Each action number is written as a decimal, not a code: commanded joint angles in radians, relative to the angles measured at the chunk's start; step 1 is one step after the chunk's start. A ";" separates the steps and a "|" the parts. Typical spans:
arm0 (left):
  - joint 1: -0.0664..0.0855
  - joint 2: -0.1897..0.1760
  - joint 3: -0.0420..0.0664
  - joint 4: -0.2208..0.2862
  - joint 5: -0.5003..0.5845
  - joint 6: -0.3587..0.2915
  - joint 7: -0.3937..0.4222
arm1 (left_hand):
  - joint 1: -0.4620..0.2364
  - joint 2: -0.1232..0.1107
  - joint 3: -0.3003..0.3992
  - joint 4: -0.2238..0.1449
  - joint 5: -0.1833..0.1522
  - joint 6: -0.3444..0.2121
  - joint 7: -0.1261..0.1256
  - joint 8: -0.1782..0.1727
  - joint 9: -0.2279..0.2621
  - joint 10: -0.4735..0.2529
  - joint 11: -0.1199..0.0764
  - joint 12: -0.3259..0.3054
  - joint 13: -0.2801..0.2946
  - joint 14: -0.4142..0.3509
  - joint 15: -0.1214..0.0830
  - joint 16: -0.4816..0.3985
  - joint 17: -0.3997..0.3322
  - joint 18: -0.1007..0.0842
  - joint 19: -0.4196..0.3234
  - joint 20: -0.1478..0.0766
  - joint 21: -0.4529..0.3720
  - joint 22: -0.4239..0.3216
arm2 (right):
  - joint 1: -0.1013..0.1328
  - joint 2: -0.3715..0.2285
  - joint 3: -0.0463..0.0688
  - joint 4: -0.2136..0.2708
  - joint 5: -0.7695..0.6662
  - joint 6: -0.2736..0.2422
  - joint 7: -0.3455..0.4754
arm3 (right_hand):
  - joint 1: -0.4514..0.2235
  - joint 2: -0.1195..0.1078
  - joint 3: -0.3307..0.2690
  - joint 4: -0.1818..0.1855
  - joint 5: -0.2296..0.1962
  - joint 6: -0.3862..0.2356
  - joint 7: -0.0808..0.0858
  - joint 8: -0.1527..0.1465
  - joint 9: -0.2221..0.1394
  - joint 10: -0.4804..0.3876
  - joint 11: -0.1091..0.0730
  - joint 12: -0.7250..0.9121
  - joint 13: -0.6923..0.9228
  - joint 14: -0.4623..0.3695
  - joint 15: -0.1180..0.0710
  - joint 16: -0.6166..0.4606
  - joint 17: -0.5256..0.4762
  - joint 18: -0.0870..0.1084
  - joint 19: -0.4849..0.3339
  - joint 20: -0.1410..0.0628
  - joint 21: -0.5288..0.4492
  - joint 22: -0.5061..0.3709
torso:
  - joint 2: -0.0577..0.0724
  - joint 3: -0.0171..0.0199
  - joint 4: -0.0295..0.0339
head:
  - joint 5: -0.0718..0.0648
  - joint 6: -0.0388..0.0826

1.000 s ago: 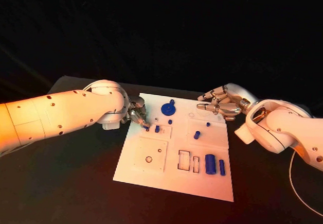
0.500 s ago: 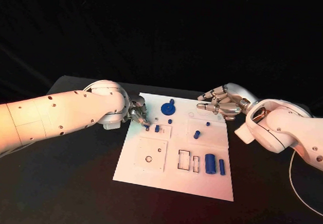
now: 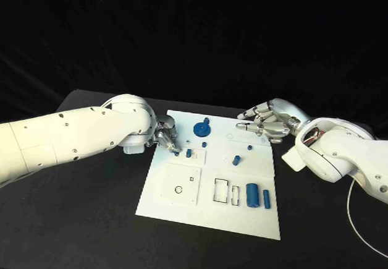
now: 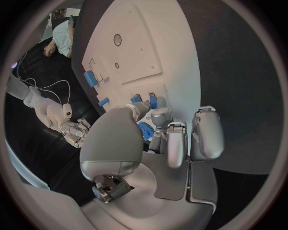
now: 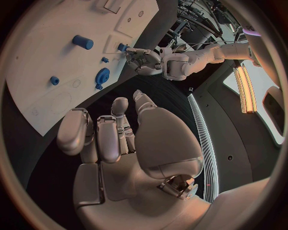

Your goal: Assemble the parts on the task board

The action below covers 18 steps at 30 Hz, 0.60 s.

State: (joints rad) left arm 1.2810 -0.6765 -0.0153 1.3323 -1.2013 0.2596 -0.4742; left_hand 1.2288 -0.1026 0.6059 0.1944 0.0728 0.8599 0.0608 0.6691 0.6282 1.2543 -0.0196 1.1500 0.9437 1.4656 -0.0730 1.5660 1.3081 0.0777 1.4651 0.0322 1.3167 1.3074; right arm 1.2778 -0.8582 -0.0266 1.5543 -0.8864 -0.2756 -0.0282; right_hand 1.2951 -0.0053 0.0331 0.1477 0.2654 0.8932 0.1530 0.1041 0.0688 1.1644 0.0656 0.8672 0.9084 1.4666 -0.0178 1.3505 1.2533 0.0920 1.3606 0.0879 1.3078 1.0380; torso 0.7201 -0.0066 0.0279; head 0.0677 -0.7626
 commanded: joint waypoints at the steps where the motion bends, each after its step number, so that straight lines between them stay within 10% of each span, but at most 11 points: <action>1: -0.007 0.000 -0.004 -0.005 -0.013 0.072 0.001 | 0.008 0.005 0.118 -0.110 0.007 0.004 -0.008 0.006 0.002 0.009 -0.002 0.005 0.002 0.105 -0.008 0.005 0.263 -0.016 0.013 -0.003 0.001 0.082 | -0.001 0.001 0.000 -0.001 -0.006 0.013 0.008 | 0.006 0.002 -0.004 -0.001 0.003 0.003 0.004 0.006 0.000 -0.006 0.000 -0.001 0.000 0.036 0.002 -0.007 0.000 0.010 -0.006 -0.001 -0.003 0.000 | 0.000 -0.0003 0.0000 | 0.000 -0.001; 18: -0.007 0.004 -0.004 -0.011 -0.006 0.065 0.004 | 0.007 0.003 0.119 -0.111 0.007 0.005 -0.008 0.006 0.002 0.009 -0.002 0.005 0.002 0.105 -0.008 0.005 0.263 -0.016 0.013 -0.003 0.001 0.082 | -0.003 0.006 0.000 -0.006 -0.004 0.014 0.009 | 0.006 0.003 -0.005 0.000 0.003 0.003 0.004 0.006 0.000 -0.006 0.000 -0.001 0.000 0.036 0.002 -0.007 0.000 0.010 -0.006 -0.001 -0.004 -0.001 | 0.000 0.0001 0.0002 | 0.002 0.000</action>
State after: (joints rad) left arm 1.2814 -0.6743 -0.0139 1.3237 -1.2016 0.2897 -0.4642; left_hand 1.2299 -0.1015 0.6061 0.1942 0.0769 0.8633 0.0605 0.6693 0.6309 1.2578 -0.0230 1.1500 0.9447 1.4655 -0.0730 1.5659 1.3079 0.0777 1.4650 0.0323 1.3166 1.3074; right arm 1.2759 -0.8536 -0.0268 1.5487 -0.8862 -0.2735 -0.0278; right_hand 1.2951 -0.0053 0.0332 0.1476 0.2654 0.8932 0.1530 0.1041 0.0688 1.1645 0.0657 0.8672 0.9084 1.4666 -0.0178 1.3467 1.2534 0.0920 1.3606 0.0878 1.3078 1.0380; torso 0.7198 -0.0067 0.0283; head 0.0700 -0.7637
